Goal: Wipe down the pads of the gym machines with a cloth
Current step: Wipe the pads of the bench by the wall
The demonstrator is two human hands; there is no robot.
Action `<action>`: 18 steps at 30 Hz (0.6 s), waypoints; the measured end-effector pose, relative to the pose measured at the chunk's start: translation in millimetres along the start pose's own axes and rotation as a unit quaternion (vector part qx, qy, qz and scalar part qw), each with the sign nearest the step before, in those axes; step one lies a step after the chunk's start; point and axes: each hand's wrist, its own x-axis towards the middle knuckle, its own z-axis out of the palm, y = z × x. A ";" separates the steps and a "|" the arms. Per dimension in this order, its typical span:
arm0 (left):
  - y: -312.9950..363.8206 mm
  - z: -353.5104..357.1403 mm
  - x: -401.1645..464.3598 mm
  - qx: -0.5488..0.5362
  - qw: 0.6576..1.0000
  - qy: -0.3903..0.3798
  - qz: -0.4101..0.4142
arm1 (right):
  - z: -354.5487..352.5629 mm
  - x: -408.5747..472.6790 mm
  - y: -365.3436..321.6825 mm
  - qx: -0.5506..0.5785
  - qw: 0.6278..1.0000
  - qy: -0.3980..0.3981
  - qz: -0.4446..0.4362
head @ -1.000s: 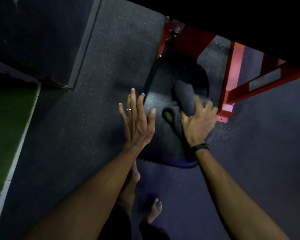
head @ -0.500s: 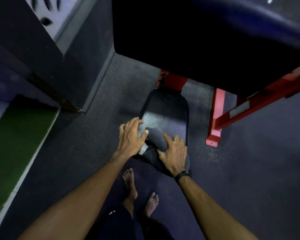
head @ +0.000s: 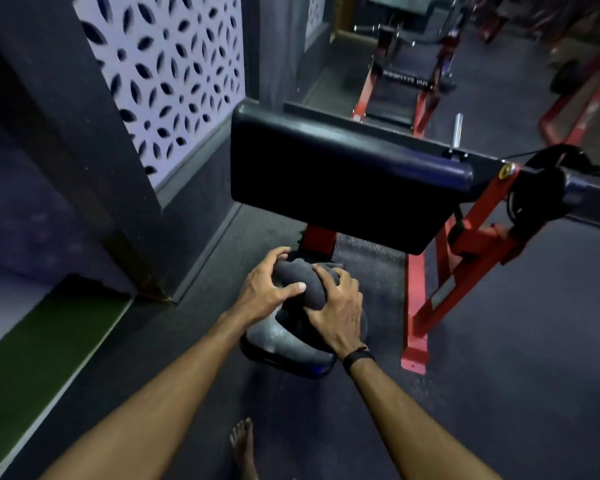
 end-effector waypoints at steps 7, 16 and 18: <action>90.6 -23.5 -3.6 0.116 0.989 -0.081 0.027 | -53.7 -3.0 -22.4 -0.011 0.994 0.074 -0.083; 167.8 -36.8 -16.8 0.297 0.946 -0.058 0.118 | -111.3 4.4 -36.0 0.050 0.990 0.055 -0.118; 183.3 -42.7 -20.2 0.334 0.928 -0.043 0.157 | -127.9 10.4 -35.7 0.081 0.987 0.036 -0.134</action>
